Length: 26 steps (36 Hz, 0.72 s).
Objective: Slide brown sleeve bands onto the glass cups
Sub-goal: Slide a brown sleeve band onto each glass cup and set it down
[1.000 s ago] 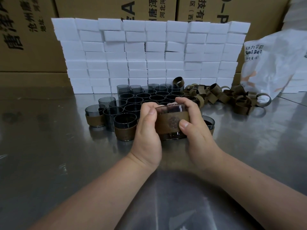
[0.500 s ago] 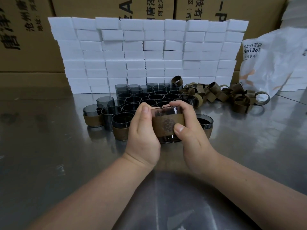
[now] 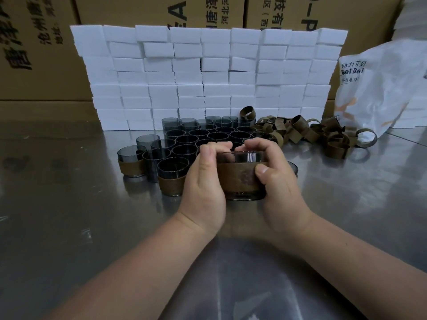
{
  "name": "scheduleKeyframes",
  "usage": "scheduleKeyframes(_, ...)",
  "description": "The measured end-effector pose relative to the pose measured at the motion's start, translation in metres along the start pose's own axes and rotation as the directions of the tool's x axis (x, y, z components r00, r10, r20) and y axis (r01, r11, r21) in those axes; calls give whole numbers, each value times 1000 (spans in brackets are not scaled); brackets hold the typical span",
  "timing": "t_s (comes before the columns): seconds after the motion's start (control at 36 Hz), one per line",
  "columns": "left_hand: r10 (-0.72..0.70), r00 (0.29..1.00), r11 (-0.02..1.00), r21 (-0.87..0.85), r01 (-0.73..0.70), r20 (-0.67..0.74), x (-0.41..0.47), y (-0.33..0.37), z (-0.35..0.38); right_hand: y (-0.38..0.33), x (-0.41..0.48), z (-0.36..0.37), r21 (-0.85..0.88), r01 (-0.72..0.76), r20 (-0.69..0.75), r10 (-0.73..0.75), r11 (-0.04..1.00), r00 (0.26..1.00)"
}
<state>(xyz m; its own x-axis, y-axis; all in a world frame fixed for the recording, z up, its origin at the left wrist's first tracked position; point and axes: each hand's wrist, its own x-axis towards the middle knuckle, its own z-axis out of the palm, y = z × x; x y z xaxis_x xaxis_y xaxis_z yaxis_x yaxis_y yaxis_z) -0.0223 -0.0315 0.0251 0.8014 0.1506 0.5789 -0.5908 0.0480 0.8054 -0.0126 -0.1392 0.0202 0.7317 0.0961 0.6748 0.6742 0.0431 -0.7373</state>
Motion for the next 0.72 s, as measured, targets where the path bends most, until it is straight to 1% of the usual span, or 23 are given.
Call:
scheduleKeyframes(0.08,-50,999,999,-15,49,-12,0,-2,-1,-1,-2,-2,-113,16,62,-9,993,998)
scheduleKeyframes(0.19,-75,995,997,-23,74,-70,3,-2,1,-1,0,-4,-167,50,25,-46,985,999)
scheduleKeyframes(0.25,-88,993,996,-8,88,-83,5,-4,0,-2,3,-7,-195,54,-46,-64,979,997)
scheduleKeyframes(0.31,-96,992,994,40,99,-78,6,-5,-1,-1,8,-14,-233,39,-156,-77,972,985)
scheduleKeyframes(0.39,-92,995,988,120,95,-30,4,-5,-1,2,21,-31,-290,-36,-329,-64,956,942)
scheduleKeyframes(0.5,-86,991,963,262,58,98,-2,-8,-3,14,37,-66,-346,-172,-534,-43,922,844)
scheduleKeyframes(0.56,-95,988,954,295,56,119,-3,-8,-4,23,43,-84,-375,-255,-597,-22,891,802)
scheduleKeyframes(0.64,-128,983,946,315,81,133,-1,-9,-4,38,48,-104,-340,-343,-675,26,876,737)
scheduleKeyframes(0.67,-152,977,941,325,97,150,-1,-10,-4,45,48,-108,-329,-370,-690,46,869,722)
scheduleKeyframes(0.72,-207,960,924,362,127,190,-1,-12,-3,57,47,-114,-350,-434,-688,86,830,720)
